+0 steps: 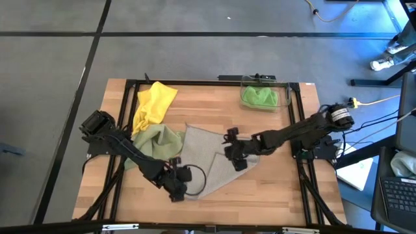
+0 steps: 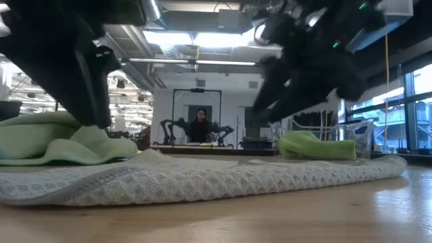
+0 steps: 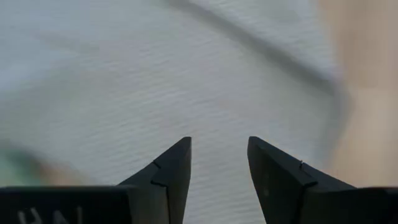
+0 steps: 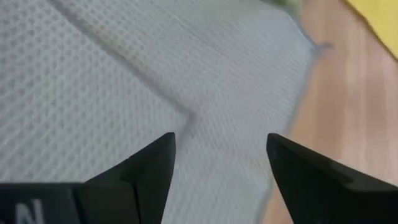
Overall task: Fold microfiber towels
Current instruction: Fold the gray cloth
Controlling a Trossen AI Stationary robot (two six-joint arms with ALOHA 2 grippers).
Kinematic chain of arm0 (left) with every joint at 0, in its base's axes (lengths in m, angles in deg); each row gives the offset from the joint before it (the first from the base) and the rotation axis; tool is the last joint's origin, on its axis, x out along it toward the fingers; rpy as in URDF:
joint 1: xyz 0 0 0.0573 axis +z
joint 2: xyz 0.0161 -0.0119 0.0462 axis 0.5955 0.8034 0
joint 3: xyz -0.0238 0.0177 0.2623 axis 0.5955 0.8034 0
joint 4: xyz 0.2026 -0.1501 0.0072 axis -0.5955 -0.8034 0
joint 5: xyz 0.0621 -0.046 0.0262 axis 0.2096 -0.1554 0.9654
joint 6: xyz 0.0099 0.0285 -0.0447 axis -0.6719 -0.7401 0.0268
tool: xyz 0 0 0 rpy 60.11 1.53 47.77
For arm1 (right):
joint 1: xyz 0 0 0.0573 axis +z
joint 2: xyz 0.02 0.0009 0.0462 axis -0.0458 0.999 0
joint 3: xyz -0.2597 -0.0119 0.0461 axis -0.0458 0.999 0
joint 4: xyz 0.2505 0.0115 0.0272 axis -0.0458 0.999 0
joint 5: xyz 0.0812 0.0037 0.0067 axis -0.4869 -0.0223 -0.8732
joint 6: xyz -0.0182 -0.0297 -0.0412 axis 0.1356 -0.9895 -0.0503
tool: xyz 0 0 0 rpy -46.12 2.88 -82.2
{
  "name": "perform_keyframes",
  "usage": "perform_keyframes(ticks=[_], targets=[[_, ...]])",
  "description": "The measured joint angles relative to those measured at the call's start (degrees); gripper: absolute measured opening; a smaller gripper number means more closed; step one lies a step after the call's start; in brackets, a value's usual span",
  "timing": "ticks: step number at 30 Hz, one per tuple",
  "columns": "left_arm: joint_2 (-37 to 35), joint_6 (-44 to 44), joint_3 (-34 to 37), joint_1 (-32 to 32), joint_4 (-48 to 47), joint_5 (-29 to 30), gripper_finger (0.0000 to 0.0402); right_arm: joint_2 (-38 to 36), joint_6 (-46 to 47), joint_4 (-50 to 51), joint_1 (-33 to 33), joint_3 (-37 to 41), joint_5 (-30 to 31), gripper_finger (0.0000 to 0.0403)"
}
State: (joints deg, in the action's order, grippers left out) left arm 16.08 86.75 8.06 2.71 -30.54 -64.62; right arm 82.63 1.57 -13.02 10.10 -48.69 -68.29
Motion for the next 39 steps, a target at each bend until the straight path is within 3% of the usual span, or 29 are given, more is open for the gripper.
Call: perform_keyframes(ticks=[4, 9, 12, 20, 28, 39], targets=[[-0.1, -0.7, 0.0, 1.1, -0.9, 6.1, 0.0150, 5.1, -1.3, -3.6, -4.4, 0.0, -9.2, 0.0254], [0.5, -0.7, 0.0, 2.2, 0.1, 4.4, 0.0150, 8.7, 0.3, -6.7, -8.7, 0.0, -20.5, 0.0237], [0.7, 2.7, 0.0, 1.7, 0.1, 2.8, 0.0150, 10.0, 0.4, -9.5, -9.4, 0.0, -23.8, 0.0218], [2.5, 14.1, 3.3, -2.0, 0.8, 1.1, 0.0150, 11.7, -0.2, -11.6, -9.6, 0.0, -24.7, 0.0178], [3.0, 23.7, 7.4, -5.0, 5.9, -0.5, 0.0150, 13.8, -0.8, -14.4, -9.9, -0.1, -24.5, 0.0171], [3.2, 25.1, 5.7, -6.6, 5.5, -3.1, 0.0150, 13.8, -1.3, -15.2, -9.9, 0.0, -24.5, 0.0171]])
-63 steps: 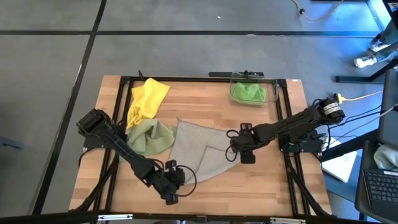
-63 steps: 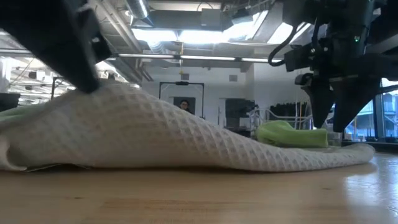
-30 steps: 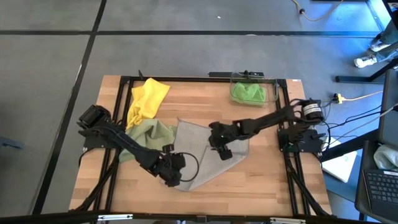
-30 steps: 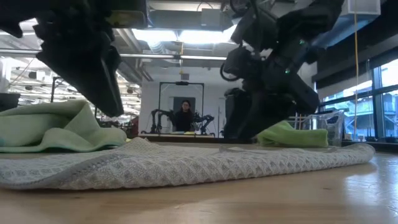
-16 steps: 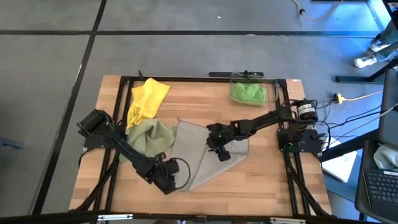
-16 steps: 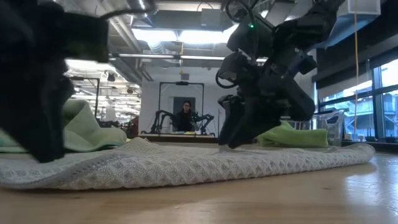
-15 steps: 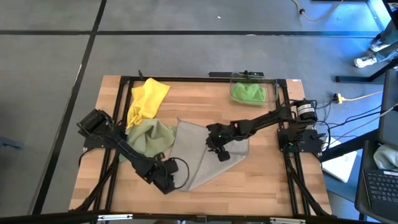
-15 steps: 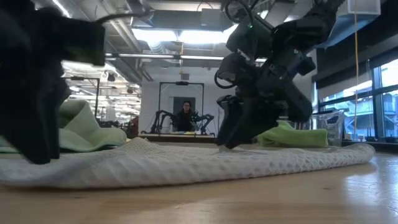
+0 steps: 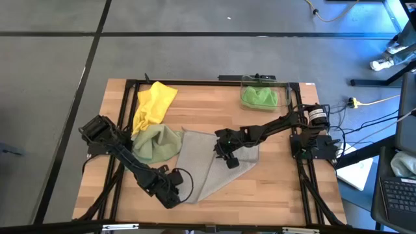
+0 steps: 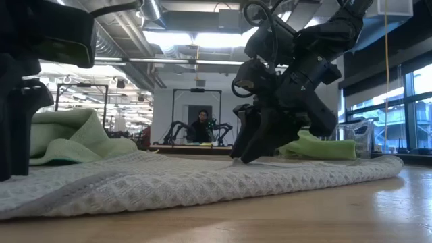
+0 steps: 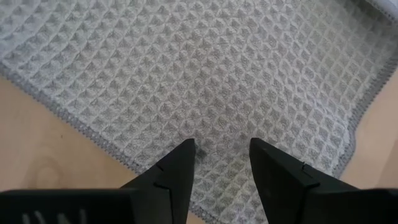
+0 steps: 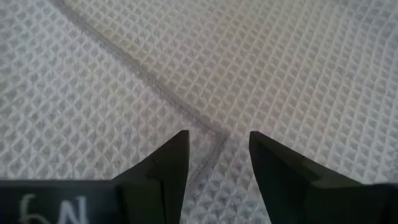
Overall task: Fold microfiber towels
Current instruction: Fold the gray cloth
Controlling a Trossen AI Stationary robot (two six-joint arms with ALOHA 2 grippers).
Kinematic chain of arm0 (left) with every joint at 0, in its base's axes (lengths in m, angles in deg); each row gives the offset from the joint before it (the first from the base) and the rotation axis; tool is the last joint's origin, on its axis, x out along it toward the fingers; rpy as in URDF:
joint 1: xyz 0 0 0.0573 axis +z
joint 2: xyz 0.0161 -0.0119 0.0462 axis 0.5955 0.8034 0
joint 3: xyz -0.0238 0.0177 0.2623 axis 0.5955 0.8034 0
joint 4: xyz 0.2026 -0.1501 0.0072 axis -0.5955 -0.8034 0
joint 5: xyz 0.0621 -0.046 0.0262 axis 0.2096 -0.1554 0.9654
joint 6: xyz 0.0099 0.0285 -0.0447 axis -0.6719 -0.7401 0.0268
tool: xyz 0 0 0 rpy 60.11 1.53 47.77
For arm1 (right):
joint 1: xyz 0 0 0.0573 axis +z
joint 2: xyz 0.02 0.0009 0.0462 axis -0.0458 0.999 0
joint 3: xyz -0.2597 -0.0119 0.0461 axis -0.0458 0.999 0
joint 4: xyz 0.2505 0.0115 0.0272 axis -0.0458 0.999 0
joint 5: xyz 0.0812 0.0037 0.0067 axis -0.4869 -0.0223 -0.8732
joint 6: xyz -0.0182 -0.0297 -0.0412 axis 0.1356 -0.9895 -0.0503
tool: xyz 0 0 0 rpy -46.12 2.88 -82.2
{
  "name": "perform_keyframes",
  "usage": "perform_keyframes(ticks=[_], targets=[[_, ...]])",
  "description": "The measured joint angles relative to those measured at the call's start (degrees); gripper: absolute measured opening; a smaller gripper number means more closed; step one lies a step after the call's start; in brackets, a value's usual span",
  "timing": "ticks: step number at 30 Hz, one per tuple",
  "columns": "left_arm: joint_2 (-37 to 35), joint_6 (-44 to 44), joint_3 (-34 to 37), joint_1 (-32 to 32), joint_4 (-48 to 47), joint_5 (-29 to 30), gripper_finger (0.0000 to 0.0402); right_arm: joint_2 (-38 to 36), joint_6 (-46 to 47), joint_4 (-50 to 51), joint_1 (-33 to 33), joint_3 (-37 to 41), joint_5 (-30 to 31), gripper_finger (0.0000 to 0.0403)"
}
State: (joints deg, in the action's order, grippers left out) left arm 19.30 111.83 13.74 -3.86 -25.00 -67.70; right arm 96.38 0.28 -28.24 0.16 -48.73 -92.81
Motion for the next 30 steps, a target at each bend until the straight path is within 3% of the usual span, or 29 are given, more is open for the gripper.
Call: perform_keyframes(ticks=[19, 23, 30], targets=[[0.0, -3.9, 0.0, 2.2, 0.0, 0.5, 0.0150, 1.7, 0.0, -2.2, 0.0, 0.0, -2.1, 0.0163], [0.0, -2.4, -0.1, 1.5, -0.2, 0.4, 0.0150, 2.7, -0.2, -2.6, 0.1, 0.0, -3.7, 0.0135], [0.0, -0.6, -0.1, -0.2, -0.7, 0.4, 0.0150, 2.5, -2.0, -2.6, 0.1, 0.0, -3.3, 0.0052]])
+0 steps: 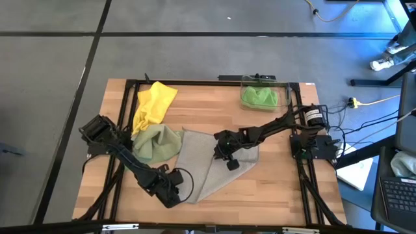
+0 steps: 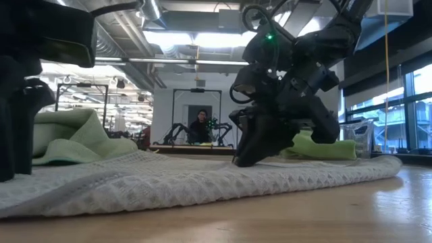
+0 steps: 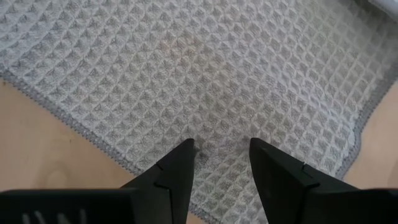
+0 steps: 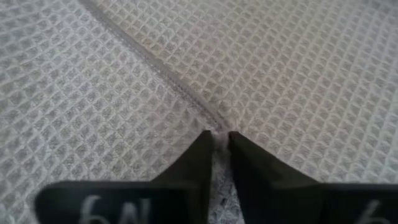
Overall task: Fold microfiber towels
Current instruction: Fold the gray cloth
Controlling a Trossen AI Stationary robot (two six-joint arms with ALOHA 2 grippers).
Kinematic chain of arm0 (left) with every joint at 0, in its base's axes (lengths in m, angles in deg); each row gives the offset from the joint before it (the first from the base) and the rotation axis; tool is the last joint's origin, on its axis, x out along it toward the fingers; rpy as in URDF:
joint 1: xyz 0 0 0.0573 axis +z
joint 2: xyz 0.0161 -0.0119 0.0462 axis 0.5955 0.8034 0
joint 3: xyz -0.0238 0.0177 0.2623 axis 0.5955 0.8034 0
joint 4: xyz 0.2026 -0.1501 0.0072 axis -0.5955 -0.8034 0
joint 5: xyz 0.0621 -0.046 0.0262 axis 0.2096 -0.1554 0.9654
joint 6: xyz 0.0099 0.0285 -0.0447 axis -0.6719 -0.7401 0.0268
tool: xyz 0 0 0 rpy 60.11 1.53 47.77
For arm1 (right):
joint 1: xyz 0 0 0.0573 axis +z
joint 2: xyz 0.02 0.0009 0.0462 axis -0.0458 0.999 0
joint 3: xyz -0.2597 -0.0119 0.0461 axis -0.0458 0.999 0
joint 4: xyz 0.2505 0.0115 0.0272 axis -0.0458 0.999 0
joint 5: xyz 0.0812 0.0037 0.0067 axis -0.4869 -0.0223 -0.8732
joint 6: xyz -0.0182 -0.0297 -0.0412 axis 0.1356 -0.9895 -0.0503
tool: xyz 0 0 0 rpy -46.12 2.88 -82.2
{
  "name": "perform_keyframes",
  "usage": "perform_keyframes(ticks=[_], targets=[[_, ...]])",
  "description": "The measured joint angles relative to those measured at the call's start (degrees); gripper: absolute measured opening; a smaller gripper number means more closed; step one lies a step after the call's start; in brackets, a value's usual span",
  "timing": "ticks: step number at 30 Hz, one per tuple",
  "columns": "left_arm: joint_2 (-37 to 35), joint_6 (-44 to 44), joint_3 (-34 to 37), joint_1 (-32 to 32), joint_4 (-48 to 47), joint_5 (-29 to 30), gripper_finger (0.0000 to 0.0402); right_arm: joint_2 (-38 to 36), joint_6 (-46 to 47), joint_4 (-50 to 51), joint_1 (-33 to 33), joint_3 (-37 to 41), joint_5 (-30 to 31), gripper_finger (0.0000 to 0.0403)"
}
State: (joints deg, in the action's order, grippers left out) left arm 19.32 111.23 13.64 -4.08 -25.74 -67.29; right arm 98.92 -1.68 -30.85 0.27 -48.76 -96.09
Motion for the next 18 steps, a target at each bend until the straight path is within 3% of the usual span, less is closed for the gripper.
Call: perform_keyframes(ticks=[5, 12, 18], targets=[[0.0, 1.0, 0.0, -0.3, -0.7, -0.1, 0.0150, 0.0, -0.5, 0.3, 0.0, 0.0, 0.3, 0.0008], [0.0, 1.0, 0.0, -0.3, -1.1, -0.5, 0.0150, -0.4, 0.5, 1.0, 0.0, 0.0, 0.3, 0.0044], [0.0, 1.2, 0.0, -0.3, -1.2, -0.5, 0.0150, -2.0, 0.5, 2.0, 0.1, 0.1, 0.3, 0.0044]])
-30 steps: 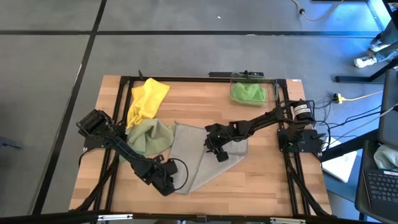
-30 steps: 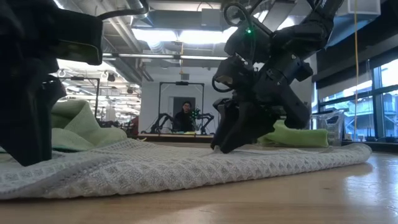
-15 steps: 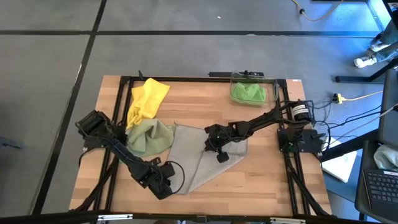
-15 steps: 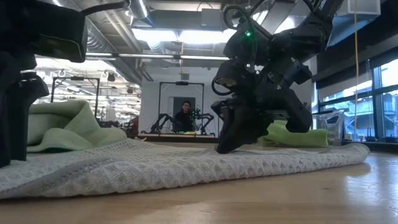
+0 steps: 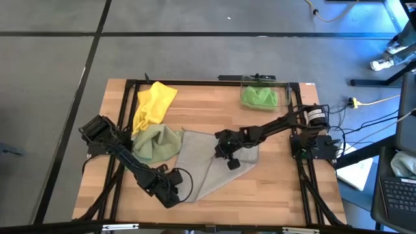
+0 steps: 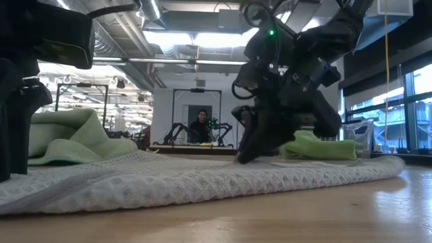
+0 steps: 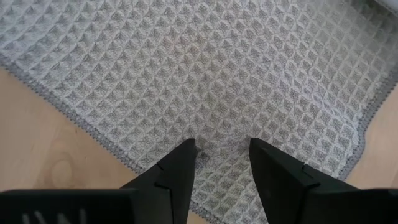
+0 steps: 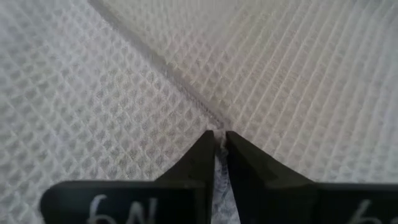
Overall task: Fold microfiber towels
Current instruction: Fold the gray cloth
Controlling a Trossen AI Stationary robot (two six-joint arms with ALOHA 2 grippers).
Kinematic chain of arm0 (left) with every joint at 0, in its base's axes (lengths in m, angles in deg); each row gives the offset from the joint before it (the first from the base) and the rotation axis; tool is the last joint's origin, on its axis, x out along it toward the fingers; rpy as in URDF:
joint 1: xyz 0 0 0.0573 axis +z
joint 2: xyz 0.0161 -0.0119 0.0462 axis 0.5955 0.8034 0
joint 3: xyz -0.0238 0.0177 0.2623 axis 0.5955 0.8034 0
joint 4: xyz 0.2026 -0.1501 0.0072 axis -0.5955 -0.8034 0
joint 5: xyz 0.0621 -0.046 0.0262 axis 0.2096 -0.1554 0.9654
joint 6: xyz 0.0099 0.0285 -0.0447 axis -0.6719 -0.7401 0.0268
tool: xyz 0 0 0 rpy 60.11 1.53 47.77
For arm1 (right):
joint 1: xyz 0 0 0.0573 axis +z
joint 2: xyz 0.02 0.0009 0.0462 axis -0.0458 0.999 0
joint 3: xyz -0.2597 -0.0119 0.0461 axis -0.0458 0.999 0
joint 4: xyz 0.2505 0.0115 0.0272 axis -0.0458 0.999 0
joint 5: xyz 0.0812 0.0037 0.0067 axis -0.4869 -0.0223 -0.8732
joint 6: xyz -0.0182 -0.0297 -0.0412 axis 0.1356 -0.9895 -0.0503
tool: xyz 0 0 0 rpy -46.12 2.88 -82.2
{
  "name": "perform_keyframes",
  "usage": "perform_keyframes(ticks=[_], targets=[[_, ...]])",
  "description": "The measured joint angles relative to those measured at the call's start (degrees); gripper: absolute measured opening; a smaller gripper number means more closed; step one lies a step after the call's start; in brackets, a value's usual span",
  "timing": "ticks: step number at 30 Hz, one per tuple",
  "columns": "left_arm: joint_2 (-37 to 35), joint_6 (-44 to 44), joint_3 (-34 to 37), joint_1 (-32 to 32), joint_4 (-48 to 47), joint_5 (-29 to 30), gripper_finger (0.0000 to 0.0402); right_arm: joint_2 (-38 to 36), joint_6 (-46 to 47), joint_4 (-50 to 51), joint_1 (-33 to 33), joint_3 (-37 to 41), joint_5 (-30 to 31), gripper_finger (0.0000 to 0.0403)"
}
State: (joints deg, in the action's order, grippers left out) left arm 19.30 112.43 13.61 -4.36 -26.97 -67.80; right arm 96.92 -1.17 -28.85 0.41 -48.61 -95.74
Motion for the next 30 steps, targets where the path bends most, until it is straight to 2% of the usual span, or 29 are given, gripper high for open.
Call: perform_keyframes(ticks=[12, 20, 26, 30], targets=[[0.0, 0.0, 0.0, 0.0, 0.0, -0.1, 0.0150, -2.3, 0.0, 1.9, 0.7, -0.1, -0.3, 0.0007], [0.0, -1.5, 0.0, 0.0, -0.6, -0.8, 0.0150, -4.5, 0.1, 5.8, 3.4, -0.1, 0.2, 0.0018], [-0.5, -2.8, 0.0, 0.8, -1.4, -1.1, 0.0150, -9.5, 0.2, 12.6, 5.0, -0.1, 9.0, 0.0005], [-1.9, -3.3, 0.0, 0.9, -2.6, -1.2, 0.0150, -13.8, 1.9, 20.0, 5.5, -0.1, 16.5, 0.0012]])
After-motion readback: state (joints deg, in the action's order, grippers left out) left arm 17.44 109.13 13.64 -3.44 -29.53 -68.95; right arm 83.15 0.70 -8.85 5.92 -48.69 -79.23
